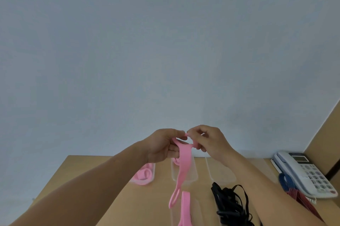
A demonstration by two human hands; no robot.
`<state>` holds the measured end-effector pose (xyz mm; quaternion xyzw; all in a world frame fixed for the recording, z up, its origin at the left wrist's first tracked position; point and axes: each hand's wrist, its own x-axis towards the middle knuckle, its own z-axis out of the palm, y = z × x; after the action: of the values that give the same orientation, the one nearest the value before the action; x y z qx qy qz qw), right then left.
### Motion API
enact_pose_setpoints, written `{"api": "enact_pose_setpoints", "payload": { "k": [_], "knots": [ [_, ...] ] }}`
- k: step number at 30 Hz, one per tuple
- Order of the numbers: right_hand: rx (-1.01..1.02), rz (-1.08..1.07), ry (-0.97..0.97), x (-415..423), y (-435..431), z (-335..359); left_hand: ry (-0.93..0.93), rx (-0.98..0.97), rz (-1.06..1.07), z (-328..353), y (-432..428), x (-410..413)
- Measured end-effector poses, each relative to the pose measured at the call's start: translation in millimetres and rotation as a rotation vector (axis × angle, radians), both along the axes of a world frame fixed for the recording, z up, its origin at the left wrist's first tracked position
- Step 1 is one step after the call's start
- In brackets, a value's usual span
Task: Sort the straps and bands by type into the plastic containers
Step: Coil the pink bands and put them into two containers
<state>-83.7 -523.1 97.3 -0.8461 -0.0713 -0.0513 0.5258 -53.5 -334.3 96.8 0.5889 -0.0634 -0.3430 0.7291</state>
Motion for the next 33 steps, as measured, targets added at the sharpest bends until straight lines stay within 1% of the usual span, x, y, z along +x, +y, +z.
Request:
{"api": "enact_pose_setpoints", "payload": {
  "k": [1,2,5,7,10,14,17,20,26,31,33],
  "knots": [
    [0.084,-0.008,0.061,-1,1,3,-0.022,0.002,-0.004,0,1,0],
    [0.127,-0.018,0.108,-2,1,6,-0.046,0.010,-0.009,0,3,1],
    [0.100,-0.023,0.197,-5,1,13,-0.100,0.058,-0.015,0,7,2],
    [0.066,-0.015,0.190,-6,2,16,-0.119,0.080,-0.003,-1,7,2],
    [0.064,-0.006,0.119,-3,2,17,-0.104,0.085,0.018,-4,5,4],
    [-0.008,-0.013,-0.001,0,4,11,0.011,0.087,-0.041,-3,4,10],
    [-0.070,-0.015,-0.087,3,5,4,0.068,0.048,-0.063,-2,8,15],
    [-0.136,0.009,-0.185,5,5,-1,0.087,-0.002,-0.028,-2,7,16],
    [-0.200,0.044,-0.264,8,-1,-3,0.138,-0.059,0.016,-3,1,17],
    [-0.232,0.052,-0.372,10,-2,-8,0.129,-0.071,0.022,-1,-2,14],
    [-0.207,0.041,-0.368,10,-3,-10,0.072,-0.030,0.004,1,-2,12]
  ]
}}
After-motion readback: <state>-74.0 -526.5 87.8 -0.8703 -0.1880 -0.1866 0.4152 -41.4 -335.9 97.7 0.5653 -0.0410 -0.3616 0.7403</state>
